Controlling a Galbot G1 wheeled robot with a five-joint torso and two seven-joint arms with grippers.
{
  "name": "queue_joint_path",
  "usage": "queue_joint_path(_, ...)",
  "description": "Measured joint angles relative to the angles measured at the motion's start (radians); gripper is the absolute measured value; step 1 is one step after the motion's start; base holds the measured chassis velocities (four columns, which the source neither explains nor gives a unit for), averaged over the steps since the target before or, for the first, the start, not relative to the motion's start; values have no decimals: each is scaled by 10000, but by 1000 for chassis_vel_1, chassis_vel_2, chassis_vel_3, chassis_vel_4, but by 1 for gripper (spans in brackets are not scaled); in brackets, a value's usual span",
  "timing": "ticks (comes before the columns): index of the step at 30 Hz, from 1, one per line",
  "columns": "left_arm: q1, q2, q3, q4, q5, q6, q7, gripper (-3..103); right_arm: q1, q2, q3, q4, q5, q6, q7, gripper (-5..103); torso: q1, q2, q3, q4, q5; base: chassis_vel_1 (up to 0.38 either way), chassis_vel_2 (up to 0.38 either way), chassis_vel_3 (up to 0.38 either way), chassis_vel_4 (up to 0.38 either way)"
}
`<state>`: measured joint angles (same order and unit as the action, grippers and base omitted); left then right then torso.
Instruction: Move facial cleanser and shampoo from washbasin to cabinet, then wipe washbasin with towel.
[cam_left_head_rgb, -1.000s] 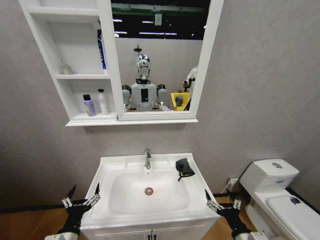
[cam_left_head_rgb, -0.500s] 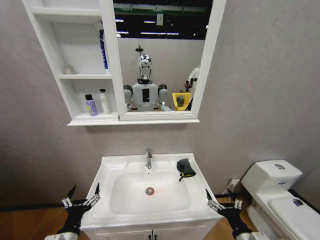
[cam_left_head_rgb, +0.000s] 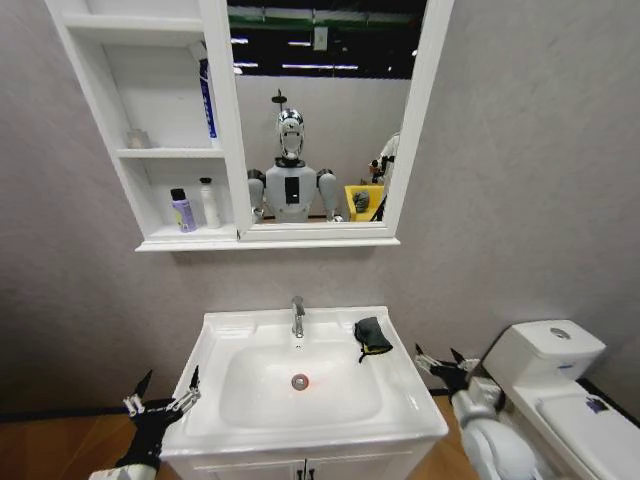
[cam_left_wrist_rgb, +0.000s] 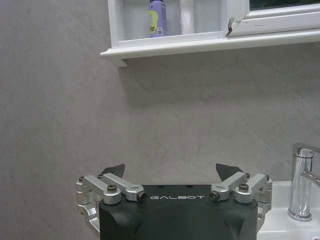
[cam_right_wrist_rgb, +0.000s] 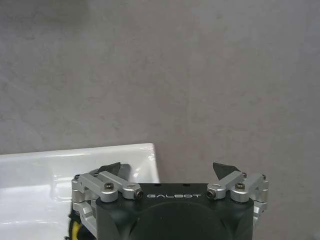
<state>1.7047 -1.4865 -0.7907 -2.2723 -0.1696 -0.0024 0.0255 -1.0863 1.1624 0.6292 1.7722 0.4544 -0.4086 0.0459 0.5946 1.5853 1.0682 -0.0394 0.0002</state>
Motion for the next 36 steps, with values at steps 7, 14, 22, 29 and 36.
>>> queue_joint_path(7, -1, -1, 1, 0, 0, 0, 0, 100, 1978, -849, -1510, -2274, 506, -569, -753, 100, 1, 0, -1, -8, -2, 0, 0, 0, 0)
queue_joint_path(14, -1, -1, 1, 0, 0, 0, 0, 100, 2926, -640, -2317, -3449, 447, -537, -1333, 100, 1, 0, -2, -7, -2, 0, 0, 0, 0)
queue_joint_path(22, -1, -1, 1, 0, 0, 0, 1, 100, 3505, -285, -2835, -3826, 363, -700, -1299, 102, 0, 0, -2, -7, -3, 0, 0, 0, 0)
queue_joint_path(29, 0, -1, 1, 0, 0, 0, 1, 100, 3716, -49, -2970, -4150, 244, -859, -999, 81, 0, 0, -2, -8, -3, 0, 0, 0, 0)
queue_joint_path(36, -1, -1, 1, 0, 0, 0, 2, 100, 3701, 199, -2926, -4298, -88, -857, -1026, 83, 0, 1, -3, -5, -3, 0, 0, 0, 0)
